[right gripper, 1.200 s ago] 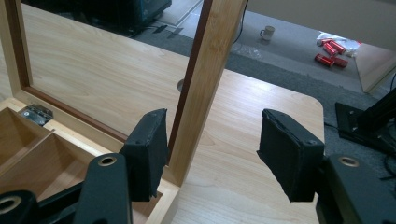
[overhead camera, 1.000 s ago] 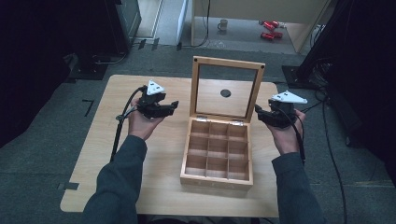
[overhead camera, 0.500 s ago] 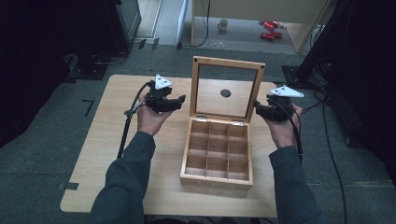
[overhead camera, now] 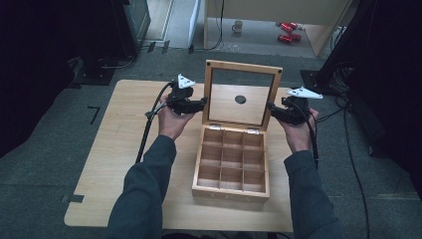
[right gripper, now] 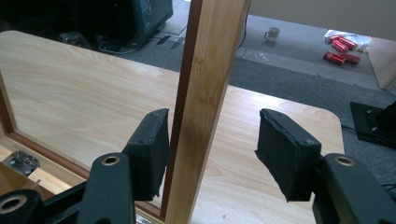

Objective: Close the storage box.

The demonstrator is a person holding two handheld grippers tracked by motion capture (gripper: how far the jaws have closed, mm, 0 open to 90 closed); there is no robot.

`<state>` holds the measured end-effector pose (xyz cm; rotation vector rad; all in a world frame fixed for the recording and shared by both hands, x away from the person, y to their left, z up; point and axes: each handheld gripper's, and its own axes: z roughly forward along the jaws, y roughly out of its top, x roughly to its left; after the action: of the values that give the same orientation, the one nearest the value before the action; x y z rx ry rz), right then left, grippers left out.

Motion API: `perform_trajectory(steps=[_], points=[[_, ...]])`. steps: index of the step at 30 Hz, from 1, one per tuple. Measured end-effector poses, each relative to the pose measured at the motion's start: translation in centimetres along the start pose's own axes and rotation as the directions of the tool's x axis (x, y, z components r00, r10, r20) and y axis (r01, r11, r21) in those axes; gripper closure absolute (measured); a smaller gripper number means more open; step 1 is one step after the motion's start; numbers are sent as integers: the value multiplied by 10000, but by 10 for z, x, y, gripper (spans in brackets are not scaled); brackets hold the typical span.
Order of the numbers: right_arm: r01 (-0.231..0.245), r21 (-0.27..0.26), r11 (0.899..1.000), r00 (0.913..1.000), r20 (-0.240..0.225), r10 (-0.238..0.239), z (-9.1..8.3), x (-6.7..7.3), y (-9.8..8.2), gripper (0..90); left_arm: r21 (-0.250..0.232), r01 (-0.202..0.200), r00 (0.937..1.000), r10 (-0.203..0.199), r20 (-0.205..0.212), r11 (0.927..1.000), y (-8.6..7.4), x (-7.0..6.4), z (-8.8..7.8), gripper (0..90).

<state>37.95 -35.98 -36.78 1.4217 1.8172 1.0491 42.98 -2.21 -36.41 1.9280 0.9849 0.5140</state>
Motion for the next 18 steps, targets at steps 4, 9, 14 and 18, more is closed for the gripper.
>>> perform_trajectory(steps=[4, 9, 14, 18], points=[[-52, 22, 10000, 9999, -99, 52, 5, -1, 1, 438, -57, -22, 10000, 22, 26, 10000, 2, -3, 4, 404], [110, -68, 9999, 9998, -155, -111, 8, 3, 7, 438, 190, -54, 10000, 54, -23, 9998, 4, -7, 15, 405], [56, -68, 10000, 9995, -318, -58, 13, 3, 9, 441, 249, 111, 9998, -115, 155, 9996, 8, -9, 26, 411], [-19, 50, 10000, 9993, -380, 20, 18, 1, 7, 441, 437, 71, 9998, -78, 165, 9990, 8, -10, 32, 415]])
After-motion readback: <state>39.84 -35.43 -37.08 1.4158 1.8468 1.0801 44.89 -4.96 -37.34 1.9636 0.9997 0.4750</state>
